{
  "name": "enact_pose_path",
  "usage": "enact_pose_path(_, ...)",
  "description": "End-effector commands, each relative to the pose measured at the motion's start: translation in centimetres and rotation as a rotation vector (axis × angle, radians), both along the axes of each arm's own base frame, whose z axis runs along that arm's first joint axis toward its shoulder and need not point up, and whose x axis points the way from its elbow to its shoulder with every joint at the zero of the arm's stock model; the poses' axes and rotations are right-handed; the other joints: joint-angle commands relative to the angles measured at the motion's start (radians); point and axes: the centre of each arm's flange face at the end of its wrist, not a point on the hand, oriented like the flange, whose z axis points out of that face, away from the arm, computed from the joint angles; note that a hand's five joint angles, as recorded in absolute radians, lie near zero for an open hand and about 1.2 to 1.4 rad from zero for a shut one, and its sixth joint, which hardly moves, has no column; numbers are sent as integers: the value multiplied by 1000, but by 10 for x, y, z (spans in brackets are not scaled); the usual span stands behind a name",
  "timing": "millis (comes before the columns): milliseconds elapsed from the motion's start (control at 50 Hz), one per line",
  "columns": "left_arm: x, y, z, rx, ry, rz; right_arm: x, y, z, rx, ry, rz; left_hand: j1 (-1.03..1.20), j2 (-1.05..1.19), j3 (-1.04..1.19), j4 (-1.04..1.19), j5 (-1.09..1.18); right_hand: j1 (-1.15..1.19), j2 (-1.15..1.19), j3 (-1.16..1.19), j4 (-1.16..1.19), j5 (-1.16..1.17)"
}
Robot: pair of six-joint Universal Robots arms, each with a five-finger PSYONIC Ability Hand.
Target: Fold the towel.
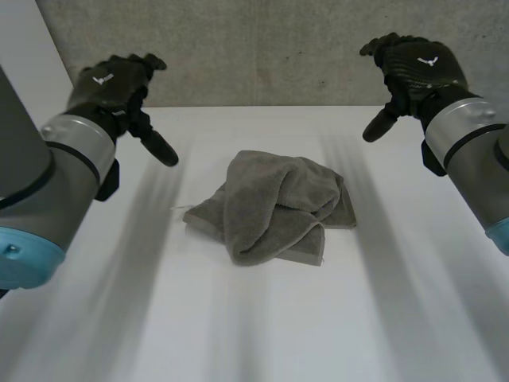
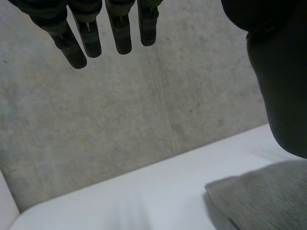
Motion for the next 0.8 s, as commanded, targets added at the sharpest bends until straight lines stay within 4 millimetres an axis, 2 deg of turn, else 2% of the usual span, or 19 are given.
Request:
enact_pose_path(20,-14,-5,-39,91,-48,-28,17,-17,-18,17,53,98,-27,-27,-18,-28,-21,-57,-72,-72,-82,-59)
enact_pose_path(40,-19,-8,-53,123,-65,-34,24,-22,-25,22,69,138,-27,-27,-18,-28,-21,-57,-72,-72,-82,-59)
enact_pose_path(60,-19,-8,-53,124,-65,-34,24,-22,-25,22,69,138,-27,-27,-18,-28,-21,-57,-72,-72,-82,-59)
enact_pose_path(100,-30,-17,-84,183,-98,-47,39,-37,-39,44,88,200,-24,-24,-15,-25,-18,-57,-72,-72,-82,-59)
enact_pose_path(220,-45,-29,-120,243,-121,-59,66,-54,-71,97,111,266,-21,-21,-12,-22,-15,-57,-72,-72,-82,-59)
enact_pose_path(260,-54,-36,-140,278,-100,-63,83,-65,-96,108,147,292,-18,-18,-9,-19,-12,-57,-72,-72,-82,-59)
enact_pose_path(280,-54,-36,-140,278,-100,-63,83,-65,-96,108,147,293,-18,-18,-9,-19,-12,-57,-72,-72,-82,-59)
enact_pose_path(320,-58,-40,-148,293,-78,-60,95,-75,-124,108,200,309,-15,-15,-6,-16,-9,-57,-72,-72,-82,-59)
enact_pose_path(340,-61,-44,-154,308,-52,-55,95,-75,-124,108,200,310,-12,-12,-3,-13,-6,-57,-72,-72,-82,-59)
enact_pose_path(380,-64,-47,-160,321,-25,-52,104,-81,-145,89,249,322,-9,-9,0,-10,-3,-57,-72,-72,-82,-59)
enact_pose_path(480,-74,-55,-177,378,78,-67,112,-84,-170,83,298,339,5,5,14,5,12,-57,-72,-72,-82,-59)
enact_pose_path(520,-76,-55,-182,394,94,-84,113,-85,-175,83,307,341,8,8,17,8,15,-53,-69,-69,-78,-55)
enact_pose_path(540,-76,-55,-182,394,94,-84,113,-84,-178,91,315,346,8,8,17,8,15,116,101,101,91,114)
enact_pose_path(600,-80,-55,-189,420,122,-106,113,-83,-178,92,321,350,38,38,47,37,44,265,249,249,240,262)
enact_pose_path(640,-83,-55,-194,448,169,-106,113,-80,-175,102,325,348,102,102,111,101,108,635,620,620,610,633)
enact_pose_path(660,-83,-55,-194,449,169,-106,113,-80,-175,102,325,348,102,102,111,102,109,638,622,622,613,635)
enact_pose_path(700,-85,-54,-195,466,202,-105,110,-74,-167,141,330,355,161,161,170,160,167,1015,999,999,990,1012)
enact_pose_path(760,-92,-47,-198,508,263,-132,108,-68,-161,168,344,363,372,372,381,372,379,1165,1149,1150,1140,1163)
enact_pose_path(800,-99,-40,-198,539,299,-171,100,-56,-158,238,371,373,737,737,746,737,744,1165,1149,1150,1140,1163)
